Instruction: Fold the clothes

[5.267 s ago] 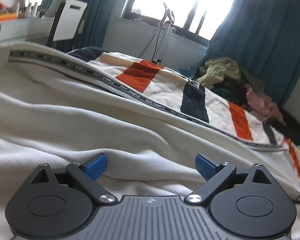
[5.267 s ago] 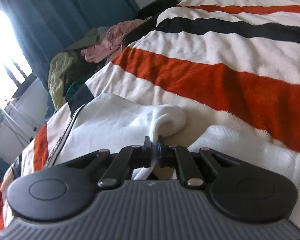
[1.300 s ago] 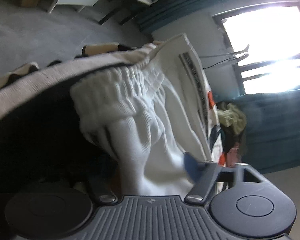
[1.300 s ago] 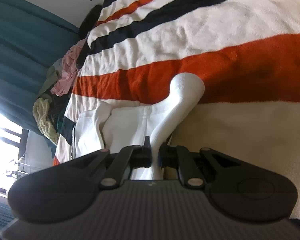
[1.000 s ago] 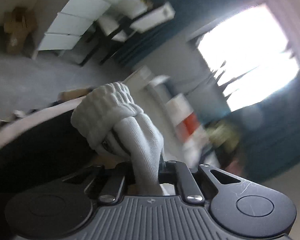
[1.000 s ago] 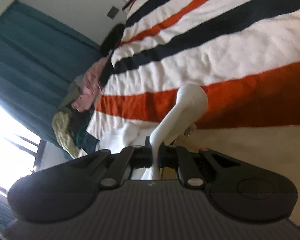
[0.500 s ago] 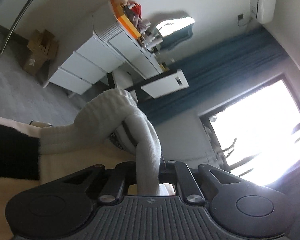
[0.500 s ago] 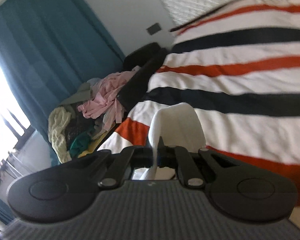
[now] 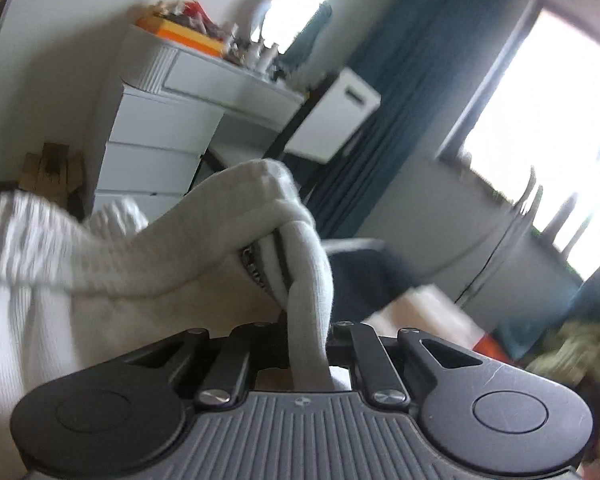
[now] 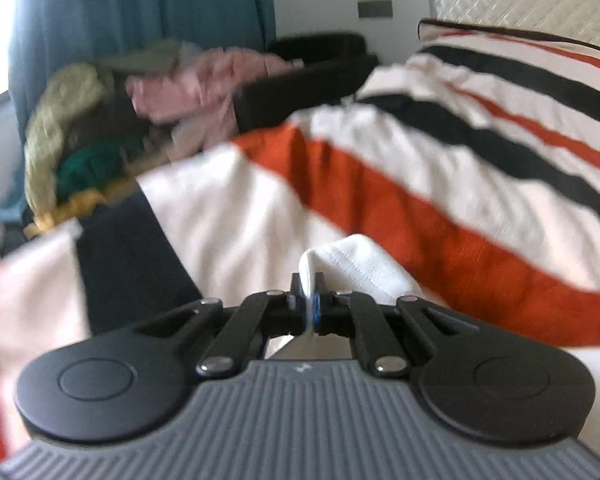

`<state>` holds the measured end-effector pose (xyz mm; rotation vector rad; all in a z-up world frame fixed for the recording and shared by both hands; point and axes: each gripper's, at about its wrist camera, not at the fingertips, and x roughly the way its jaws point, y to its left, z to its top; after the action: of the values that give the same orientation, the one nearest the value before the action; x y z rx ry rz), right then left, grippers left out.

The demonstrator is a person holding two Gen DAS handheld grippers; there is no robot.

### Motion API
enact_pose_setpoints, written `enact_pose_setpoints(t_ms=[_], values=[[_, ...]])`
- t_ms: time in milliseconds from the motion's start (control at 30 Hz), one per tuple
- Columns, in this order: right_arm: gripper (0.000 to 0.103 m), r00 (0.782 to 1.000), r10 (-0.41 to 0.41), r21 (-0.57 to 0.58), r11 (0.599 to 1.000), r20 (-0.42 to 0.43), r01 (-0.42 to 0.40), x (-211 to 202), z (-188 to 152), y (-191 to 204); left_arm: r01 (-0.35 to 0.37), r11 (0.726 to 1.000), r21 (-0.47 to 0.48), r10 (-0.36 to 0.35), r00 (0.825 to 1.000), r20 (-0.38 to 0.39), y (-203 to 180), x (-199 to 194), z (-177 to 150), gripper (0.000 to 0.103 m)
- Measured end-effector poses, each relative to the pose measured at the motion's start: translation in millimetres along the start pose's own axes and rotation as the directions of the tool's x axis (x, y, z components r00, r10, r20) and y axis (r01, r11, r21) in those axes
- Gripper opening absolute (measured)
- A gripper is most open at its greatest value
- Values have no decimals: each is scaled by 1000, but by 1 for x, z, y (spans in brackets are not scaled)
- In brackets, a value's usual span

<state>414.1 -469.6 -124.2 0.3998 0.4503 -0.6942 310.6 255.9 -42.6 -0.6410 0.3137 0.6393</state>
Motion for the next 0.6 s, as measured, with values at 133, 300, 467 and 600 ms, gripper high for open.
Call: enact_pose_setpoints(t_ms=[133, 300, 467, 600], values=[[9, 1000, 4, -1, 1000, -26, -4, 20, -22, -3, -34, 998, 44, 34, 999, 1, -6, 15, -11, 13], [25, 997, 53, 52, 997, -56, -50, -2, -17, -12, -2, 1000, 19, 3, 999, -42, 6, 16, -1, 16], [64, 989, 133, 168, 978, -58, -121, -52, -19, -43, 88, 996, -5, -88, 988, -129, 31, -5, 16, 44], [76, 977, 211, 236, 951, -21, -201, -111, -38, -73, 142, 989, 47, -134, 981, -142, 37, -34, 16, 70]])
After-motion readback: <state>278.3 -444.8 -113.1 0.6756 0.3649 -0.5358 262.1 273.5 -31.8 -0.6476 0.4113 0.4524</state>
